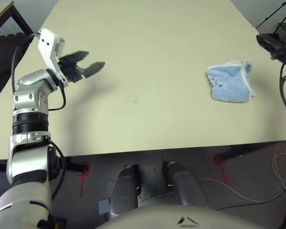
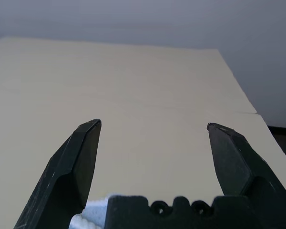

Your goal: Wipe the water off the table with a rag.

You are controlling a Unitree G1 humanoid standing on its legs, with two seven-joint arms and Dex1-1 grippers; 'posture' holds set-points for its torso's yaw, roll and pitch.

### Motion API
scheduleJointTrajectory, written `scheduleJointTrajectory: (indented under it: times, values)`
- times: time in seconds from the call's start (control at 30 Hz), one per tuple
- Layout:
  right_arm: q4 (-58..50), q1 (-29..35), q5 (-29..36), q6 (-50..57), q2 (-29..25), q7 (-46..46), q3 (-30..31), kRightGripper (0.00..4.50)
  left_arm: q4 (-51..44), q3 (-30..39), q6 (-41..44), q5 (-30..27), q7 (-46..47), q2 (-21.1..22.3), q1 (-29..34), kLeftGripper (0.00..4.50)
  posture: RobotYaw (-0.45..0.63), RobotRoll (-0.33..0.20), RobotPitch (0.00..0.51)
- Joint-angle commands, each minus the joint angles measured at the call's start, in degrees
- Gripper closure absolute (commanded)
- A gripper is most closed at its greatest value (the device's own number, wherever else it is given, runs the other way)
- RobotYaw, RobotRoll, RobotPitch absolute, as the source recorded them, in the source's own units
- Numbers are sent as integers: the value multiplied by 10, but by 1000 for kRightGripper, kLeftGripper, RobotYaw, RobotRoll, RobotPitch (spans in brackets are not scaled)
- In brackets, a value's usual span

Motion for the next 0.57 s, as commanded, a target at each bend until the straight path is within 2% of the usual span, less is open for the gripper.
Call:
scheduleJointTrajectory:
  times: [0.03,0.17,0.33,0.57]
  values:
    - [-14,28,24,-36,15,-29,-31,53,-6,31,-12,10,90,-12,32,0,-128,0,204]
    - [-19,58,36,-80,32,-58,-50,53,-35,56,-23,12,155,-16,77,0,-110,0,216]
    - [-18,78,39,-122,44,-88,-59,53,-36,69,-30,13,206,-23,100,0,-102,0,227]
    - [-2,83,44,-145,48,-110,-59,53,-29,66,-39,11,217,-25,106,0,-92,0,231]
